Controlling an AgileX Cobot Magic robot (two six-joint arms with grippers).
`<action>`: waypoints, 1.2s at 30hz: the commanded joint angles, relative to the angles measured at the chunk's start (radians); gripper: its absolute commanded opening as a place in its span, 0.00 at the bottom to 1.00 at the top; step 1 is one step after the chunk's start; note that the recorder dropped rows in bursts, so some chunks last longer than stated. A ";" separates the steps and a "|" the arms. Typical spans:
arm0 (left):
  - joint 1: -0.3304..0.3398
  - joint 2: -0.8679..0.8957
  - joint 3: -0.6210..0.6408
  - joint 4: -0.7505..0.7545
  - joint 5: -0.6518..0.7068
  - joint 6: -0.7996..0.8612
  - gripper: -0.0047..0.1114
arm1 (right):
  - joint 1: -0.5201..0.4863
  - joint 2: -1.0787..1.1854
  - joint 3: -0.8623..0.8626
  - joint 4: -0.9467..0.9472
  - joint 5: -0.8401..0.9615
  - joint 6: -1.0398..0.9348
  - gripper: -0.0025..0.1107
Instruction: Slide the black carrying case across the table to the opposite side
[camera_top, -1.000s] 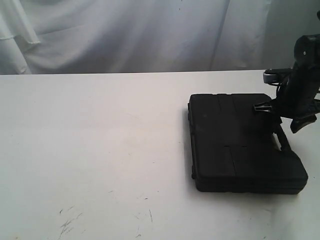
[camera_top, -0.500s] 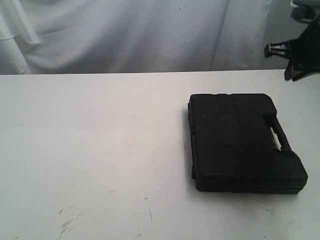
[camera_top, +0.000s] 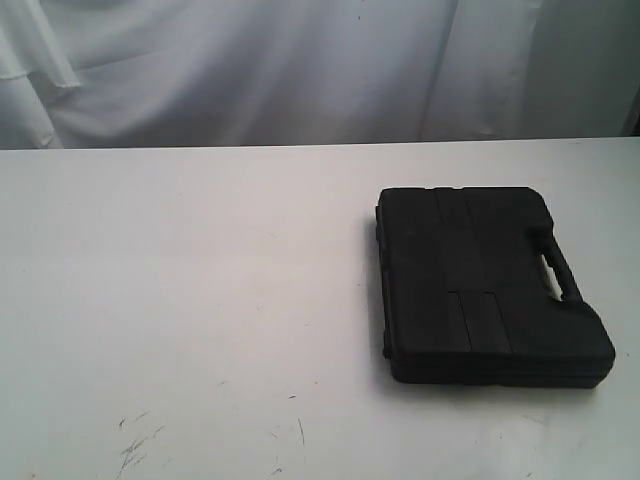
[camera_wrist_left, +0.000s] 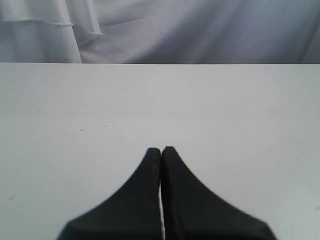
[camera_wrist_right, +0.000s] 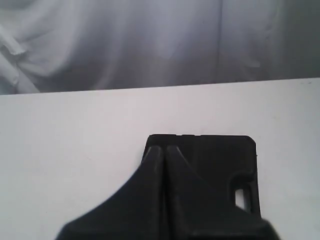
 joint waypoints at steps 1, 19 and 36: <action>0.003 -0.004 0.005 -0.001 -0.006 -0.001 0.04 | 0.002 -0.175 0.047 0.021 0.000 -0.005 0.02; 0.003 -0.004 0.005 -0.001 -0.006 -0.001 0.04 | -0.093 -0.586 0.242 -0.123 -0.067 -0.008 0.02; 0.003 -0.004 0.005 -0.001 -0.006 -0.001 0.04 | -0.181 -0.883 0.907 -0.134 -0.389 -0.006 0.02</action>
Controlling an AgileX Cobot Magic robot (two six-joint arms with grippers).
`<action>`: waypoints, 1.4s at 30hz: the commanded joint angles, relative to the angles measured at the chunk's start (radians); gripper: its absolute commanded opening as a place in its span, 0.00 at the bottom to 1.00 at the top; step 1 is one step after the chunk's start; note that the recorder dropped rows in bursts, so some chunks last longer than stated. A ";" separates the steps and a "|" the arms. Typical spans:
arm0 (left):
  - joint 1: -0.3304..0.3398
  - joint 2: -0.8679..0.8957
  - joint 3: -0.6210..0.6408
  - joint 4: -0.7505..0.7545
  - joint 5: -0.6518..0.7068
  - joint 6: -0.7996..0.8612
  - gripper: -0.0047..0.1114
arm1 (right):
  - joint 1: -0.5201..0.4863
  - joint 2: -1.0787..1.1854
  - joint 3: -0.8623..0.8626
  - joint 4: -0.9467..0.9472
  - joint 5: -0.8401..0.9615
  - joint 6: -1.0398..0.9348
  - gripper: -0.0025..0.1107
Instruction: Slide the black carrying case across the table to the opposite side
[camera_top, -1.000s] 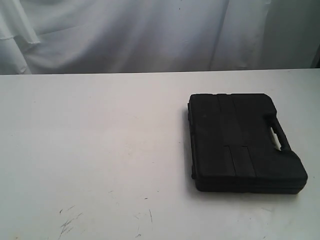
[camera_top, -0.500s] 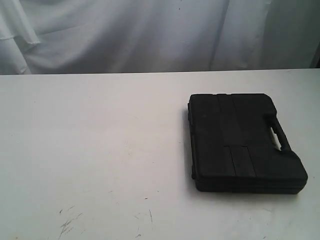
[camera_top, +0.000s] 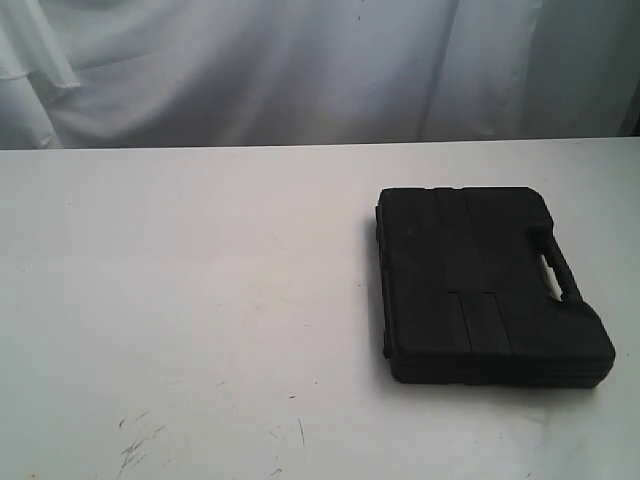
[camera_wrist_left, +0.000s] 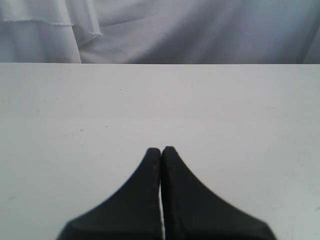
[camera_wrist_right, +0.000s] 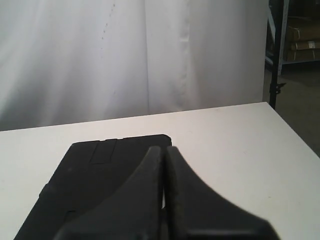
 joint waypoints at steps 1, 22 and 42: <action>0.003 -0.004 0.005 -0.001 -0.006 -0.001 0.04 | -0.003 -0.028 0.022 -0.013 0.015 -0.006 0.02; 0.003 -0.004 0.005 -0.001 -0.006 -0.001 0.04 | -0.003 -0.144 0.185 0.000 0.028 -0.006 0.02; 0.003 -0.004 0.005 -0.001 -0.006 -0.001 0.04 | -0.003 -0.144 0.185 -0.002 0.093 -0.007 0.02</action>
